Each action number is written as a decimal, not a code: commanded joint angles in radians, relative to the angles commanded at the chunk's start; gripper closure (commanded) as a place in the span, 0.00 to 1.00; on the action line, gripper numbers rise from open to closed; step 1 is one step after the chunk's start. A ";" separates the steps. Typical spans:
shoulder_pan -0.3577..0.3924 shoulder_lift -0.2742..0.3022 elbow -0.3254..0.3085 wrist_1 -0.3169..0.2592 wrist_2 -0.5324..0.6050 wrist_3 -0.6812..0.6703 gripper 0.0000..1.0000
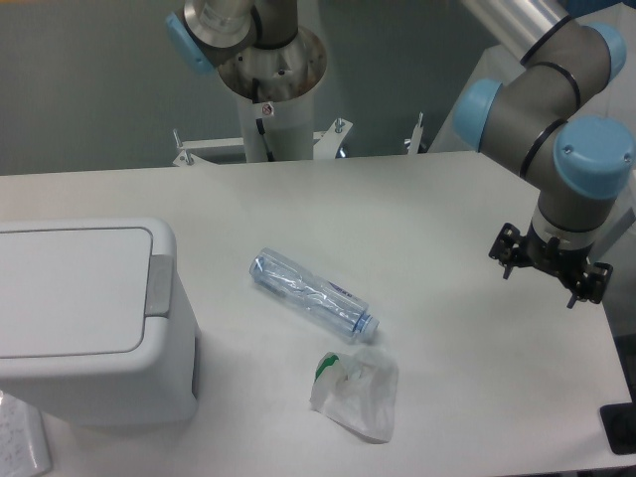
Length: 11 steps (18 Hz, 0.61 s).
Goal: Open the trash can
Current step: 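Move the gripper from its start pose toward the white trash bin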
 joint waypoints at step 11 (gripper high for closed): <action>-0.023 0.051 -0.083 0.001 -0.122 -0.003 0.00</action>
